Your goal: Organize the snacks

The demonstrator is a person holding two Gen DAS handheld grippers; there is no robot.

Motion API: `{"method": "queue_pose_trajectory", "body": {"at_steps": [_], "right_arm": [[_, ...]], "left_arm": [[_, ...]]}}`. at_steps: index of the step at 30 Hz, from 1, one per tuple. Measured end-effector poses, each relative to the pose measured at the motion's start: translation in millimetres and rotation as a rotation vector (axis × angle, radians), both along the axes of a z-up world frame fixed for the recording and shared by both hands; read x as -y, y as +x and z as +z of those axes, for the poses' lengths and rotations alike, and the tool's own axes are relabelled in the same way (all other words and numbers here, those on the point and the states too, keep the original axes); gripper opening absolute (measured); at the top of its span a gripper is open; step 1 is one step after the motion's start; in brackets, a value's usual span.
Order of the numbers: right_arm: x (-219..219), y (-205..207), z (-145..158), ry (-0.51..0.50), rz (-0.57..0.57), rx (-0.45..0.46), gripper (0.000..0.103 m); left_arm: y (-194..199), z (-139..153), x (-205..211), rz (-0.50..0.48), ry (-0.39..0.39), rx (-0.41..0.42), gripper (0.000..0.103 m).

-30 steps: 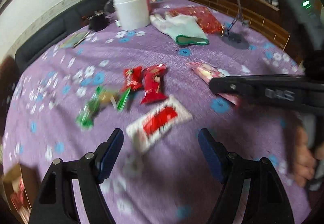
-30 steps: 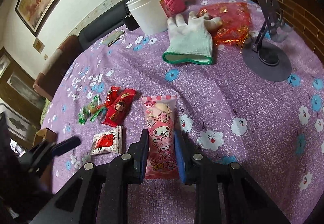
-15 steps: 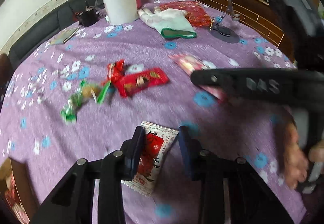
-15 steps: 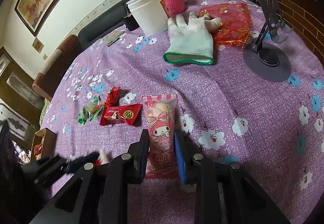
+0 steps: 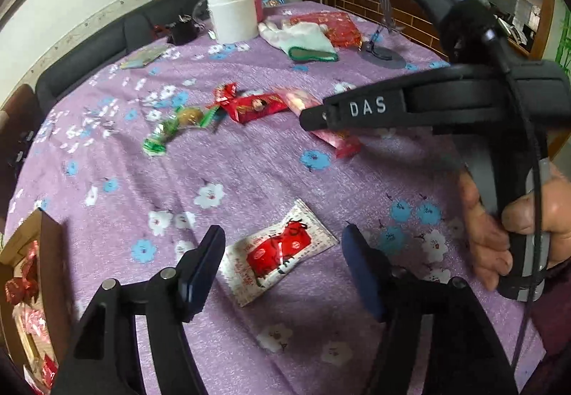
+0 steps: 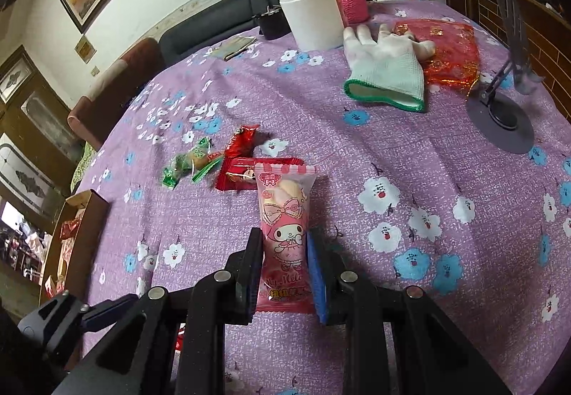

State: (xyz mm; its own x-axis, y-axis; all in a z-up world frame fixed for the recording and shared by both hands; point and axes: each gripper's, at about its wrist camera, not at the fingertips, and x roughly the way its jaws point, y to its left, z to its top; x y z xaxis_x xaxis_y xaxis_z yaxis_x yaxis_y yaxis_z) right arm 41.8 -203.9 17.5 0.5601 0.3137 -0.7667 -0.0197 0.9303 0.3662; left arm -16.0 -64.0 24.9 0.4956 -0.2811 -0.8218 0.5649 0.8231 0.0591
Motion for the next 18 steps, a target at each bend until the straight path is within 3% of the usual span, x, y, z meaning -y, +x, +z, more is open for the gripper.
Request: {"method": "queue_pose_trajectory", "body": {"at_steps": [5,7,8,9,18], "right_arm": [[3,0,0,0.011,-0.008,-0.002,0.025],[3,0,0,0.013,-0.007,-0.002,0.025],[3,0,1,0.014,-0.007,-0.001,0.025],[2,0,1,0.015,-0.007,0.001,0.025],[2,-5,4,0.018,-0.014,0.018,0.025]], "left_arm": [[0,-14,5,-0.038,-0.011,-0.034,0.067],[-1,-12,3,-0.027,-0.025,-0.042,0.051],[-2,-11,1,-0.019,-0.029,-0.042,0.027],[-2,-9,-1,-0.007,-0.035,-0.052,0.017],[-10,1,-28,0.105,-0.123,-0.07,0.016]]}}
